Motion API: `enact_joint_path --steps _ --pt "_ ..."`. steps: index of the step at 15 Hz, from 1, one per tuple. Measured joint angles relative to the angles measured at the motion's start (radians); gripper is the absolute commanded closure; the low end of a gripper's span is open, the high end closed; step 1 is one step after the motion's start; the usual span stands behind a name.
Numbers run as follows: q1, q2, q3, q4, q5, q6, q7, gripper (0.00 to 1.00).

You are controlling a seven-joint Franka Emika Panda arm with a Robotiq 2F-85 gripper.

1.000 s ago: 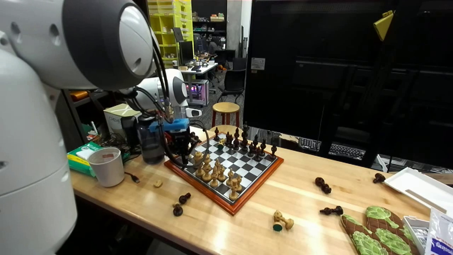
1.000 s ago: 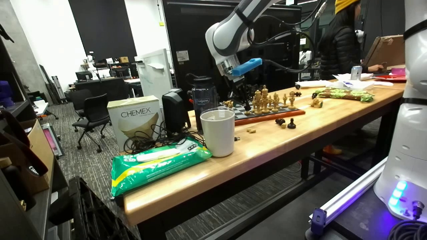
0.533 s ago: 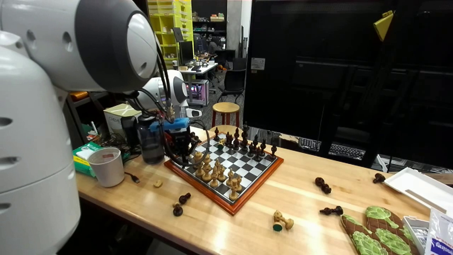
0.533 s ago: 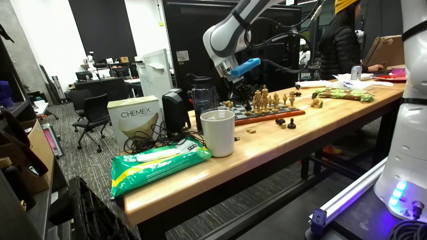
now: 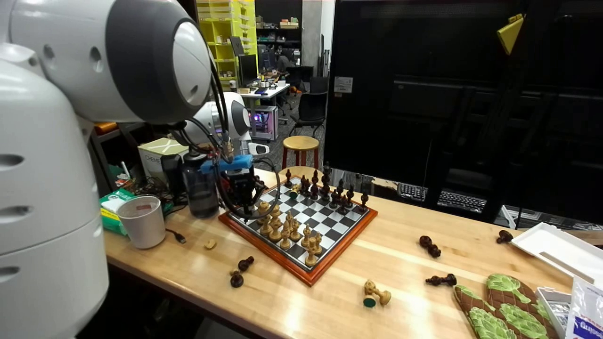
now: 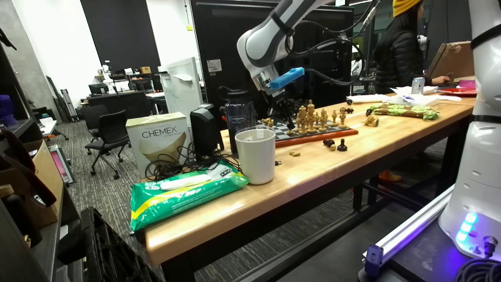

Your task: Move one yellow chess piece away from you on the board

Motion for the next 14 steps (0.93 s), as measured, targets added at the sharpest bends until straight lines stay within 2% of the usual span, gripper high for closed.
enact_joint_path --steps 14 --pt "0.000 0.029 -0.015 0.041 -0.012 -0.021 -0.015 1.00"
